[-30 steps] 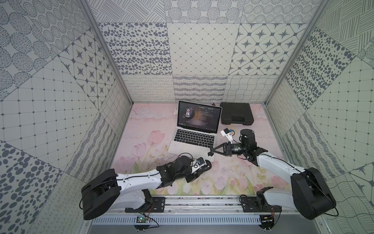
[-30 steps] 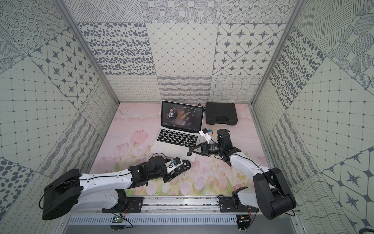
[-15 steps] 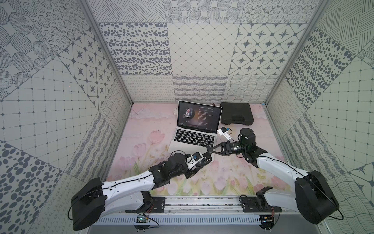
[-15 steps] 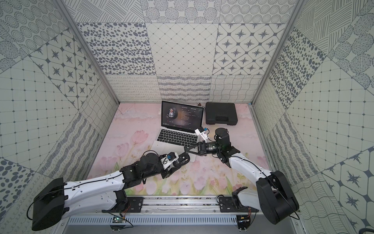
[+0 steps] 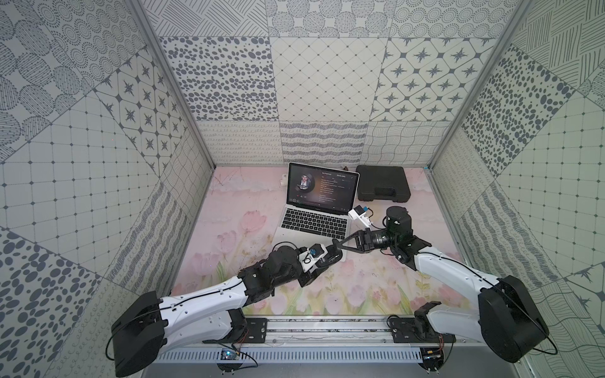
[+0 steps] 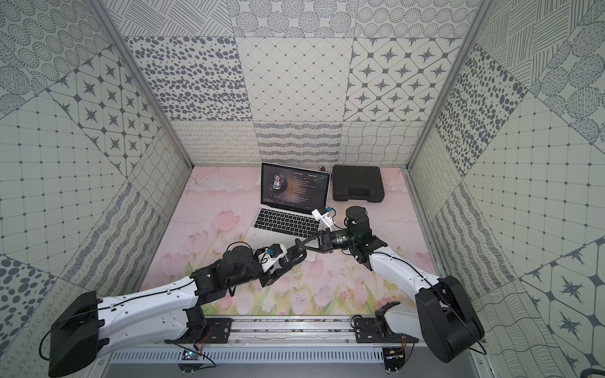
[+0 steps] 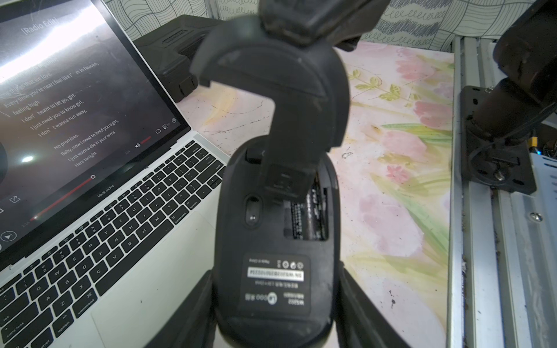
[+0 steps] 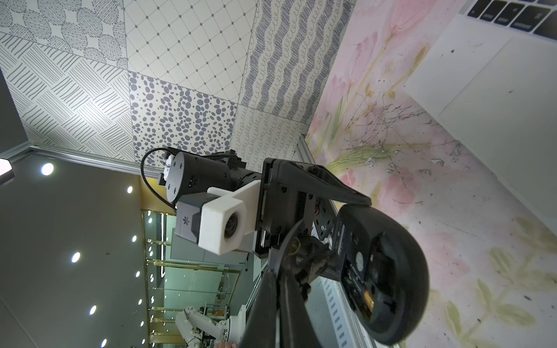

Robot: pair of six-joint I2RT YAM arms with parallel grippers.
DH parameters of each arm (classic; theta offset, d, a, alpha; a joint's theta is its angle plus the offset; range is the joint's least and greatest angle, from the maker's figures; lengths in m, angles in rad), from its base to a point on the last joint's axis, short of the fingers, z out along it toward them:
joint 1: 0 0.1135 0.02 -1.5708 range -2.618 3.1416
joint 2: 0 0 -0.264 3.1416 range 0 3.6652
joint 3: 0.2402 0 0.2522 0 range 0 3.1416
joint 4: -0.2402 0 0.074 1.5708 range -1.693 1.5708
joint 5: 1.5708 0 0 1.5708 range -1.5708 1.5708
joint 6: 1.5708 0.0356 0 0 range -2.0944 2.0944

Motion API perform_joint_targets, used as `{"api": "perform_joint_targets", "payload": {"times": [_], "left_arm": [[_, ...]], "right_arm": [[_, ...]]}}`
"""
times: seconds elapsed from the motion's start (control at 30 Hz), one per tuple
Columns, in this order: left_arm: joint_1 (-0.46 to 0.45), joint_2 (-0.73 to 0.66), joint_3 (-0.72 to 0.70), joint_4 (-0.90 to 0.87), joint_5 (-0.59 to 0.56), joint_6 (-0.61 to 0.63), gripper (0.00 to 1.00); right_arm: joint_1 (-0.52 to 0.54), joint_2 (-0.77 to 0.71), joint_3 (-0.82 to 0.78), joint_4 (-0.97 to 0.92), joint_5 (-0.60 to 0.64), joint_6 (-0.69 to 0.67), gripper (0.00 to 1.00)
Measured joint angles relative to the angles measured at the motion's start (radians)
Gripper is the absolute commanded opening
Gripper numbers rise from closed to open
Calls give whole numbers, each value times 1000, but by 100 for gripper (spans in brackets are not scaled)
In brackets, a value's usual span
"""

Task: Remove the wireless mouse receiver from the laptop
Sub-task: Close the lid on the mouse.

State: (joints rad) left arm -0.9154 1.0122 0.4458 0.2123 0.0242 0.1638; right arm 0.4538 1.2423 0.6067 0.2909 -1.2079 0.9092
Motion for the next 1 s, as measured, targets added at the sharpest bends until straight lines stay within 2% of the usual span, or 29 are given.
{"api": "perform_joint_targets", "payload": {"times": [0.67, 0.77, 1.0], "left_arm": [[2, -35, 0, -12, 2, -4, 0], [2, -39, 0, -16, 2, -5, 0], [2, -48, 0, -23, 2, -5, 0]], "right_arm": [[7, 4, 21, -95, 4, -51, 0], [7, 4, 23, -104, 4, -53, 4], [7, 4, 25, -116, 4, -54, 5]]}}
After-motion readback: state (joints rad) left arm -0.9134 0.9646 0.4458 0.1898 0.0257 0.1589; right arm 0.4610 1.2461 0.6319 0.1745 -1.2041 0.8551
